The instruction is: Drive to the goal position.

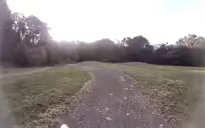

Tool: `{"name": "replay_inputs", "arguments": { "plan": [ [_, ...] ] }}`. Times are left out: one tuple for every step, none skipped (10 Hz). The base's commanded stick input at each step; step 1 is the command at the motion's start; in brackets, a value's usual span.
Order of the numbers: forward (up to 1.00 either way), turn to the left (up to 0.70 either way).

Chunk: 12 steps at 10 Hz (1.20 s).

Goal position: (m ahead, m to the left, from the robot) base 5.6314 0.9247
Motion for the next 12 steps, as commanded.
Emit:
{"name": "replay_inputs", "arguments": {
  "plan": [
    [0.5,0.0],
    [0.5,0.0],
    [0.5,0.0],
    [0.5,0.0],
    [0.5,0.0],
    [0.5,0.0],
    [0.5,-0.19],
    [0.5,-0.5],
    [0.5,-0.5],
    [0.5,0.0],
    [0.5,0.0],
    [0.5,0.0]
  ]
}}
